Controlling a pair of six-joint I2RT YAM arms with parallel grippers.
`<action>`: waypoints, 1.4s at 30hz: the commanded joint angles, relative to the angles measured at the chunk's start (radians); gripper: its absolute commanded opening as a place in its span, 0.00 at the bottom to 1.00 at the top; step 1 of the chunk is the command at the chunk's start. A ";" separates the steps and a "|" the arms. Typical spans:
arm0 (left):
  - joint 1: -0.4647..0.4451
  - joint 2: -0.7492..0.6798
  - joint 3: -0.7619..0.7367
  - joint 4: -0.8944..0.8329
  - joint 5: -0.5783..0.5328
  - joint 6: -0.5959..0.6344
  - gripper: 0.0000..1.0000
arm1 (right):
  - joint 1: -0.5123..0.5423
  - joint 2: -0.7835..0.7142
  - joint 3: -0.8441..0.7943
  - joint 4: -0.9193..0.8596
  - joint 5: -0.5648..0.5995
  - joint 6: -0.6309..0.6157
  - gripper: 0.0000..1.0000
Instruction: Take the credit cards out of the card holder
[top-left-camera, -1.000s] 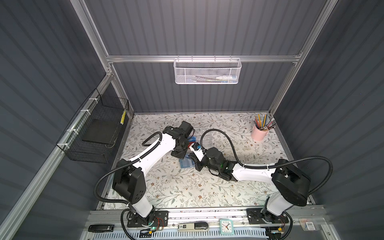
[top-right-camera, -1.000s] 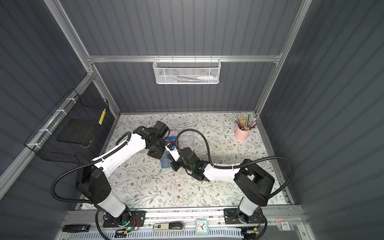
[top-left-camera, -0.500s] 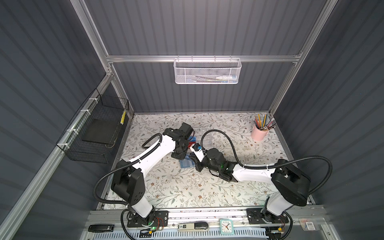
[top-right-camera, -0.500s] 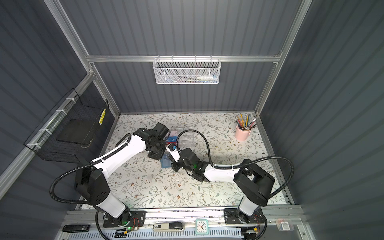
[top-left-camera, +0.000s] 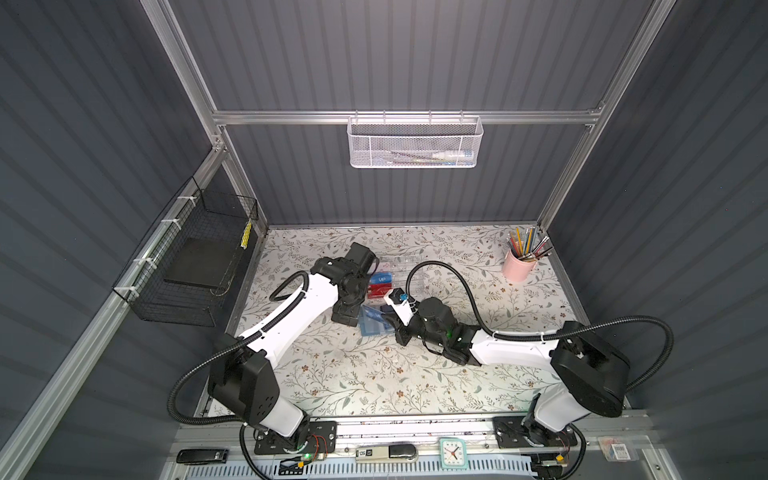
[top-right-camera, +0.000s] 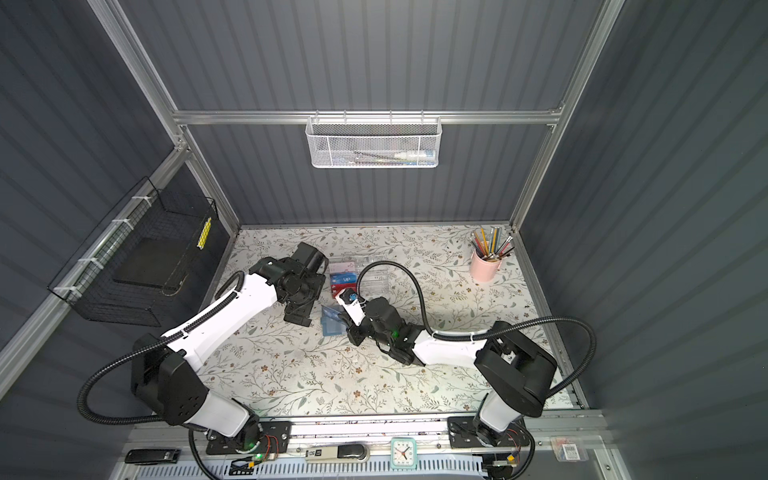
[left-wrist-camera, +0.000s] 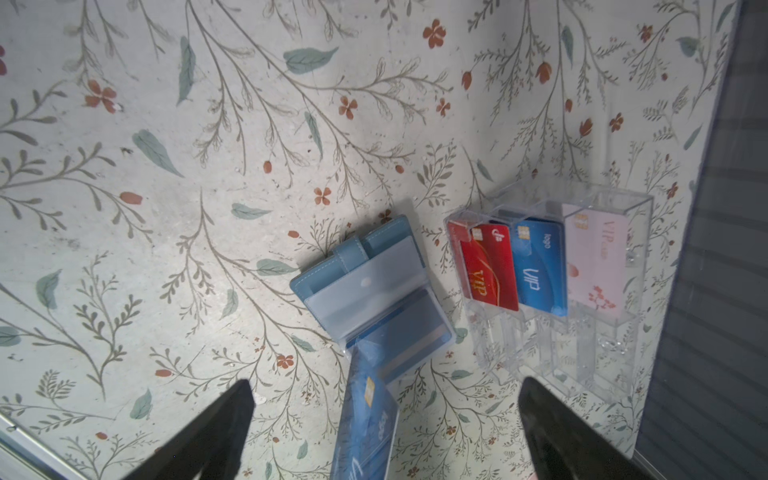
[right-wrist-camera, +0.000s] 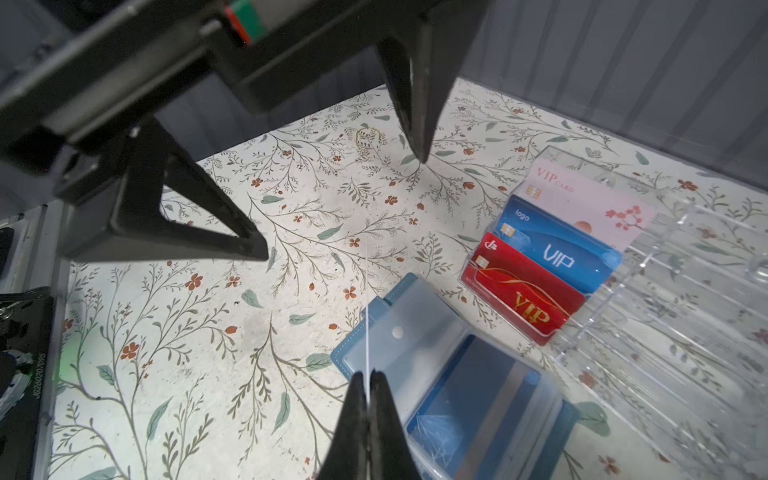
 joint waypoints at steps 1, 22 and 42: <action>0.040 -0.052 -0.026 0.052 -0.010 0.109 1.00 | -0.056 -0.036 -0.005 -0.029 -0.079 -0.001 0.00; 0.143 -0.345 -0.594 1.155 0.352 0.671 1.00 | -0.372 0.321 0.456 -0.276 -0.632 -0.176 0.00; 0.286 -0.202 -0.753 1.481 0.630 0.600 1.00 | -0.425 0.567 0.778 -0.468 -0.665 -0.253 0.00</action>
